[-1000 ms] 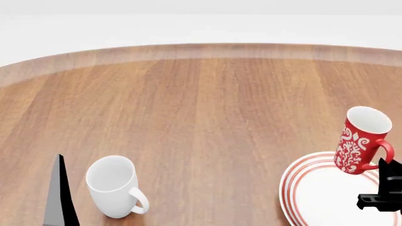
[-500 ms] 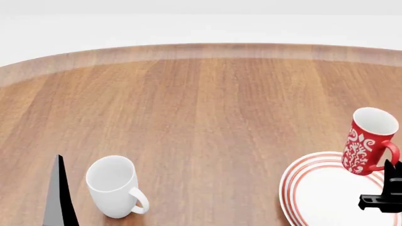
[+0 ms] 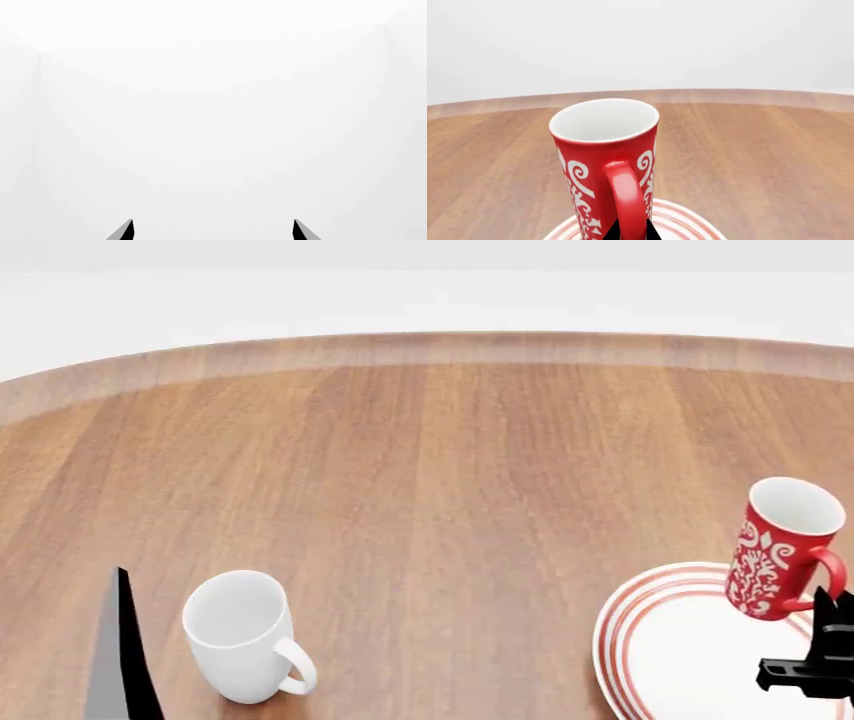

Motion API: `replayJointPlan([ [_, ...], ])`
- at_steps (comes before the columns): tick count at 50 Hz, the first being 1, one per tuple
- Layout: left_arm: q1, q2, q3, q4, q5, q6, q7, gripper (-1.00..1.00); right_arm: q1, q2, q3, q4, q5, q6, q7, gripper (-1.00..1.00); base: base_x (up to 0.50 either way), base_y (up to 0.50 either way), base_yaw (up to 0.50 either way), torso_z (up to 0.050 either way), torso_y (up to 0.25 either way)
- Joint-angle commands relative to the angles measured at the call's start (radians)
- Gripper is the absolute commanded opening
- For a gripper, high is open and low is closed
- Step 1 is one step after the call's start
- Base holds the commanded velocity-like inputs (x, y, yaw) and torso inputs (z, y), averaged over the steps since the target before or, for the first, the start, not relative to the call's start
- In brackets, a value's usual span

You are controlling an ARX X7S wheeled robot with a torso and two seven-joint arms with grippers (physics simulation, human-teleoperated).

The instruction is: Pick up the red mug and put it on the plate

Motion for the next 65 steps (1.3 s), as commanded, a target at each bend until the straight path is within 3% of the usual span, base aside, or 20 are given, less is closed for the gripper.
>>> replayJointPlan([
  [1, -0.177, -0.138, 0.188, 0.001, -0.105, 0.056, -0.222, 1.00, 0.003, 0.001, 0.029, 0.000, -0.014, -0.014, 0.007, -1.00, 0.00, 0.00, 0.00, 0.000, 0.000],
  [8, -0.392, -0.227, 0.420, 0.001, -0.186, 0.114, -0.413, 1.00, 0.003, -0.002, 0.028, 0.000, -0.017, -0.013, 0.008, -1.00, 0.00, 0.00, 0.00, 0.000, 0.000],
  [13, -0.480, -0.246, 0.515, 0.000, -0.214, 0.137, -0.481, 1.00, 0.003, -0.002, 0.029, 0.000, -0.016, -0.013, 0.006, -1.00, 0.00, 0.00, 0.00, 0.000, 0.000],
  [51, -0.784, -0.267, 0.834, -0.001, -0.277, 0.209, -0.683, 1.00, 0.008, -0.005, 0.066, 0.000, -0.003, -0.049, 0.005, -1.00, 0.00, 0.00, 0.00, 0.010, -0.135],
  [65, -0.795, -0.269, 0.850, -0.004, -0.276, 0.218, -0.690, 1.00, 0.010, -0.009, 0.078, 0.000, -0.012, -0.060, -0.002, -1.00, 0.00, 0.00, 0.00, 0.011, -0.150],
])
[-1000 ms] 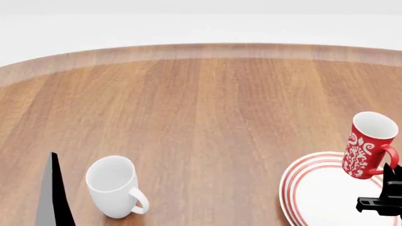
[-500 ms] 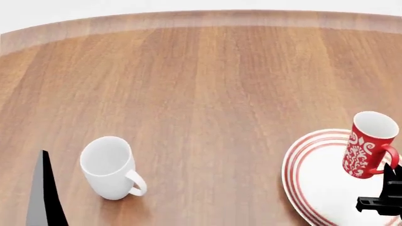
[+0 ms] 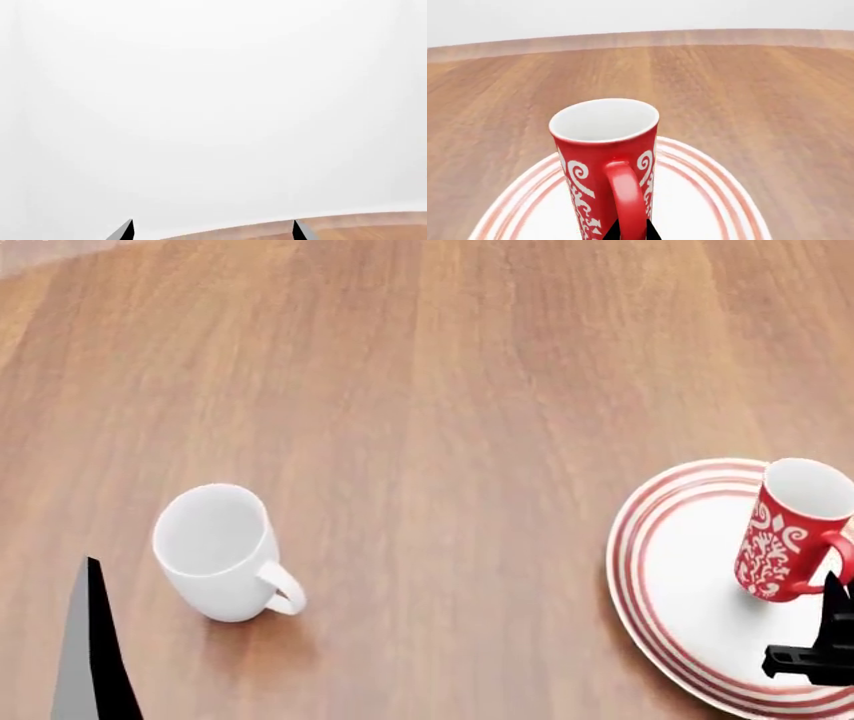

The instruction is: Pick up the red mug and put it on the plate

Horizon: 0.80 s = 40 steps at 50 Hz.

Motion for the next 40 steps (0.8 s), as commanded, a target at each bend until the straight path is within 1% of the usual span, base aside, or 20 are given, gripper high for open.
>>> replayJointPlan([
  [1, -0.024, -0.002, 0.029, 0.000, -0.002, 0.009, -0.015, 1.00, 0.006, -0.001, 0.023, 0.000, 0.000, -0.013, -0.003, -1.00, 0.00, 0.00, 0.00, 0.011, -0.148],
  [10, -0.041, -0.004, 0.048, 0.002, -0.004, 0.017, -0.027, 1.00, 0.005, 0.000, 0.028, -0.001, 0.000, -0.016, -0.005, -1.00, 0.00, 0.00, 0.00, 0.011, -0.135],
  [20, -0.057, 0.001, 0.067, 0.003, -0.006, 0.015, -0.035, 1.00, 0.001, 0.001, 0.035, -0.001, 0.000, -0.022, -0.011, -1.00, 0.00, 0.00, 0.00, 0.007, -0.032],
  [29, -0.052, -0.002, 0.059, 0.003, -0.008, 0.022, -0.034, 1.00, -0.004, 0.001, 0.034, 0.000, -0.004, -0.017, -0.019, -1.00, 0.00, 0.00, 0.00, 0.000, 0.000],
  [33, -0.059, -0.002, 0.069, 0.003, -0.004, 0.025, -0.038, 1.00, -0.013, 0.001, 0.022, -0.001, -0.008, -0.016, -0.057, -1.00, 0.00, 0.00, 0.00, 0.000, 0.000],
  [38, -0.063, -0.002, 0.075, 0.004, -0.001, 0.029, -0.040, 1.00, -0.024, -0.001, 0.013, -0.001, -0.012, -0.032, -0.060, -1.00, 0.00, 0.00, 0.00, 0.000, 0.000],
  [39, -0.063, -0.003, 0.077, 0.004, 0.001, 0.031, -0.040, 1.00, -0.028, -0.001, 0.009, -0.001, -0.014, -0.040, -0.061, 1.00, 0.00, 0.00, 0.00, 0.000, 0.000],
  [40, -0.064, -0.003, 0.077, 0.004, 0.001, 0.031, -0.040, 1.00, -0.028, -0.001, 0.009, -0.001, -0.013, -0.040, -0.061, 1.00, 0.00, 0.00, 0.00, 0.000, 0.000],
])
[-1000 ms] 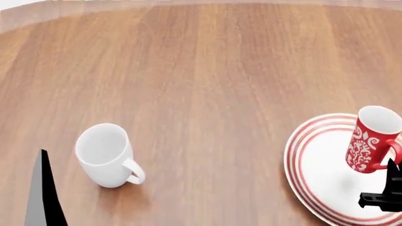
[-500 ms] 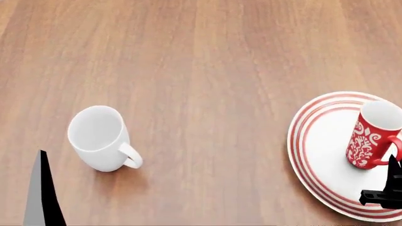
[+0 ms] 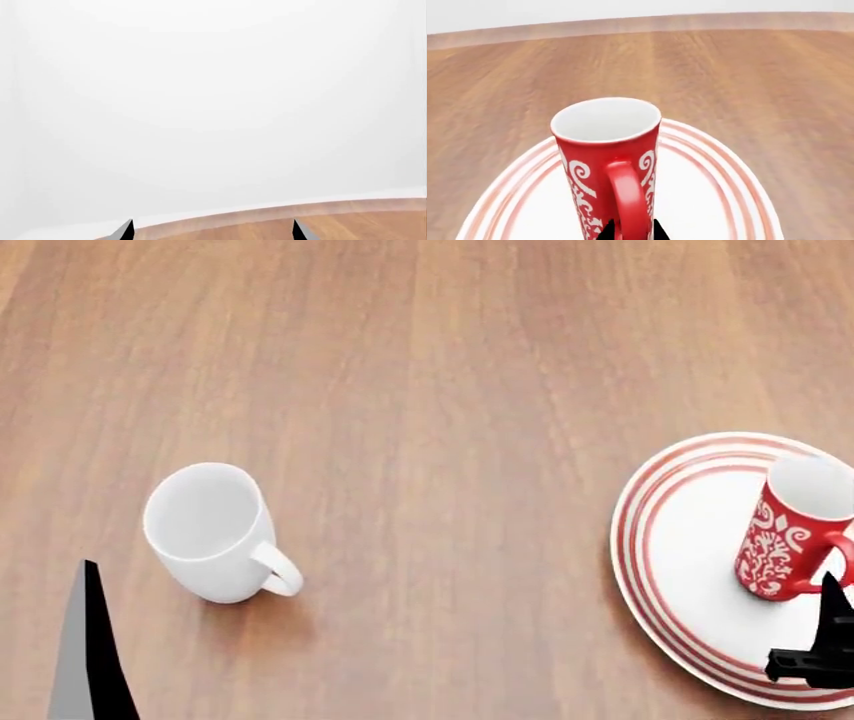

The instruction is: Pick up the red mug and put it on the plate

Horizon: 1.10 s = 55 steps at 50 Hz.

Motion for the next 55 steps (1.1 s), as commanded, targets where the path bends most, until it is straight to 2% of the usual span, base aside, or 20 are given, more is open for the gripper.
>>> replayJointPlan([
  [1, -0.010, -0.001, 0.014, 0.001, 0.005, 0.008, -0.005, 1.00, -0.021, -0.002, -0.022, 0.003, -0.013, -0.027, -0.026, 1.00, 0.00, 0.00, 0.00, 0.000, 0.000],
  [23, -0.024, 0.001, 0.027, 0.001, 0.010, 0.014, -0.007, 1.00, -0.039, 0.024, -0.001, 0.003, 0.007, -0.020, -0.030, 1.00, 0.00, 0.00, 0.00, 0.000, 0.000],
  [37, -0.037, 0.001, 0.028, 0.001, 0.002, 0.015, -0.007, 1.00, -0.049, 0.039, 0.013, -0.016, 0.032, -0.078, -0.184, 1.00, 0.00, 0.00, 0.00, 0.000, 0.000],
  [41, -0.038, 0.001, 0.028, 0.001, 0.001, 0.015, -0.007, 1.00, -0.220, -0.028, 0.053, -0.469, 0.096, 0.156, -0.211, 1.00, 0.00, 0.00, 0.00, 0.000, 0.000],
  [48, -0.043, 0.000, 0.027, 0.001, -0.003, 0.016, -0.007, 1.00, -0.313, -0.061, 0.073, -0.725, 0.138, 0.270, -0.223, 1.00, 0.00, 0.00, 0.00, 0.000, 0.000],
  [55, -0.044, -0.002, 0.030, 0.001, 0.001, 0.020, -0.007, 1.00, -0.363, -0.080, 0.085, -0.872, 0.163, 0.327, -0.220, 1.00, 0.00, 0.00, 0.00, 0.000, 0.000],
])
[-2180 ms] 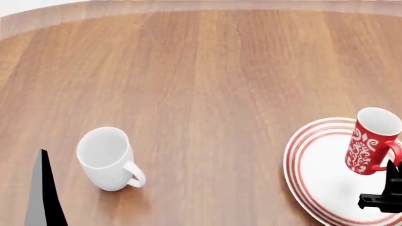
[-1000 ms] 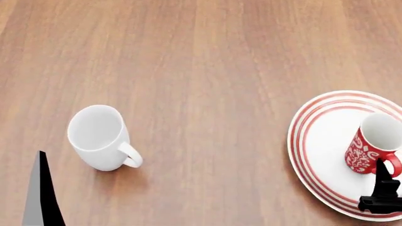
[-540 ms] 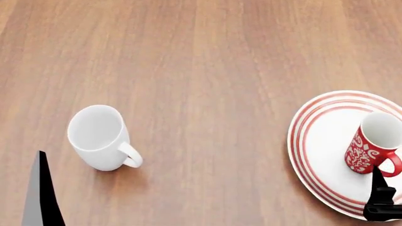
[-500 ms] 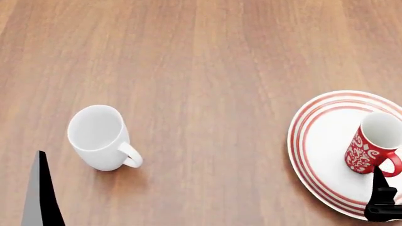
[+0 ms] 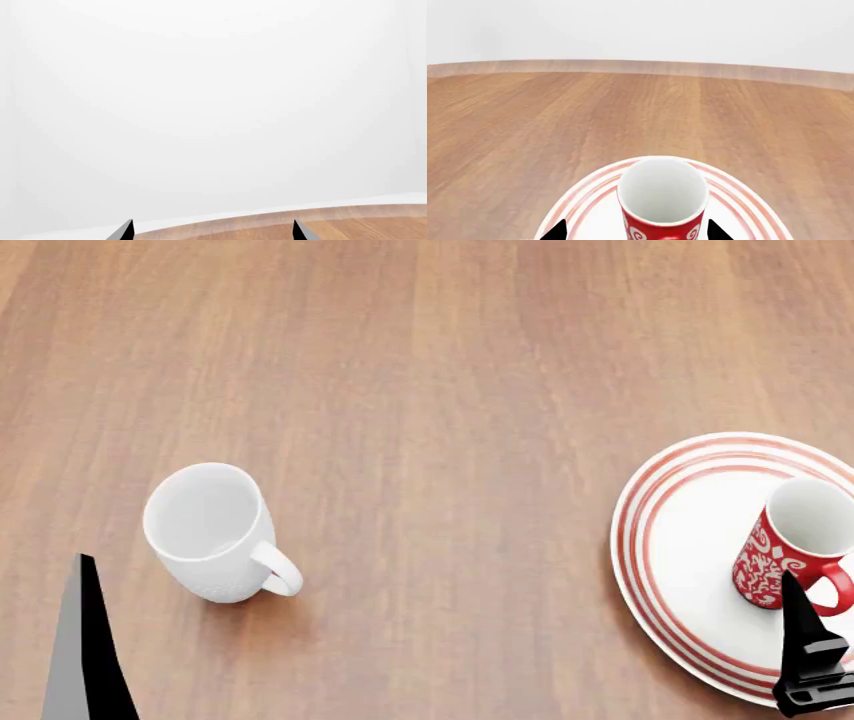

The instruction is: Pick up the red mug and put it on the plate

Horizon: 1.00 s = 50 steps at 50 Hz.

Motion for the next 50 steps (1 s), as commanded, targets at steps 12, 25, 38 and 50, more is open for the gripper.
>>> replayJointPlan([
  [12, -0.006, 0.000, 0.002, 0.000, 0.001, 0.004, 0.000, 1.00, -0.172, -0.061, 0.059, -0.508, 0.105, 0.212, -0.013, 1.00, 0.00, 0.00, 0.00, 0.000, 0.000],
  [25, -0.013, -0.005, 0.006, 0.000, 0.000, 0.010, 0.000, 1.00, -0.222, -0.076, 0.061, -0.616, 0.130, 0.226, -0.024, 1.00, 0.00, 0.00, 0.00, 0.000, 0.000],
  [38, -0.009, -0.010, 0.009, 0.000, 0.006, 0.013, 0.000, 1.00, -0.271, -0.090, 0.054, -0.704, 0.140, 0.220, -0.032, 1.00, 0.00, 0.00, 0.00, 0.000, 0.000],
  [50, -0.005, -0.009, 0.009, 0.000, 0.010, 0.011, 0.000, 1.00, -0.318, -0.103, 0.048, -0.770, 0.151, 0.202, -0.045, 1.00, 0.00, 0.00, 0.00, 0.000, 0.000],
])
